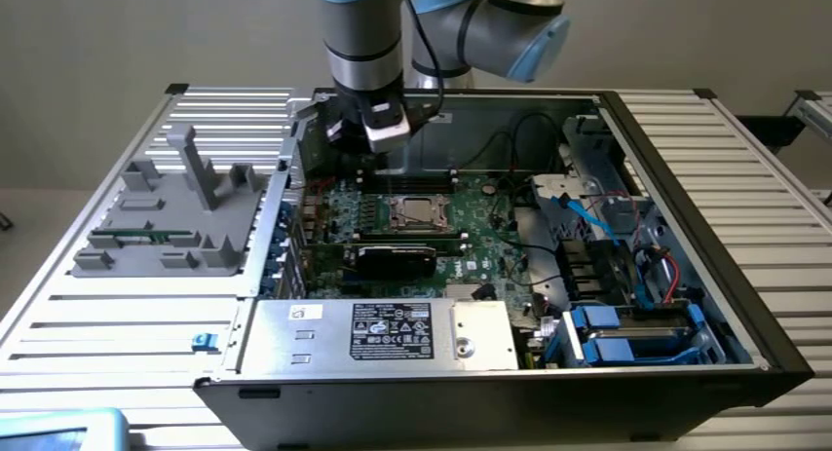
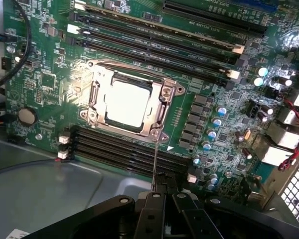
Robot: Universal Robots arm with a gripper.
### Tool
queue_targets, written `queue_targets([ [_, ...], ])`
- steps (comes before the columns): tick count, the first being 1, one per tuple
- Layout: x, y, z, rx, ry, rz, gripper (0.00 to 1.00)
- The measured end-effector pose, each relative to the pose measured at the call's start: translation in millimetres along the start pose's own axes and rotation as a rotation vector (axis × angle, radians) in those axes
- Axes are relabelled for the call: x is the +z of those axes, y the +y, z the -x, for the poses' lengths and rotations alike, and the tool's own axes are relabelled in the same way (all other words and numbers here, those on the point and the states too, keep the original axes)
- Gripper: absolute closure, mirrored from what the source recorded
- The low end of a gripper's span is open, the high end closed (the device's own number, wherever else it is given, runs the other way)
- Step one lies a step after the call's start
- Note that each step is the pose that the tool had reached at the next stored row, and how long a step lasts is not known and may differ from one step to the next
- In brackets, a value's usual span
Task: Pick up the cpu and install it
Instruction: 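Install the first cpu locking lever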
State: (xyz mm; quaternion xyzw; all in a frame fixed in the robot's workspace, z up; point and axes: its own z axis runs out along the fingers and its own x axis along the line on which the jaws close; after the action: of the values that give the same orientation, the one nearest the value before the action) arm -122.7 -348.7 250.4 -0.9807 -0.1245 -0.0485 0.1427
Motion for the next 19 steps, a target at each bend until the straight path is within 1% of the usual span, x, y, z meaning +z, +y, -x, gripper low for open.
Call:
queue_targets([
  [1,0.1,0.0,0.0,-0.001,0.0088,0.0005,0.89],
  [2,0.1,0.0,0.0,-0.001,0.0145,-0.0002,0.89],
  [3,0.3,0.1,0.0,-0.002,0.0162,-0.0006,0.89],
  [13,0.7,0.2,0.1,-0.001,0.018,-0.0009,0.89],
  [15,0.9,0.3,0.2,0.016,0.0229,0.0005,0.89],
  [19,1.4,0.5,0.2,0.078,0.0404,0.0086,0.89],
])
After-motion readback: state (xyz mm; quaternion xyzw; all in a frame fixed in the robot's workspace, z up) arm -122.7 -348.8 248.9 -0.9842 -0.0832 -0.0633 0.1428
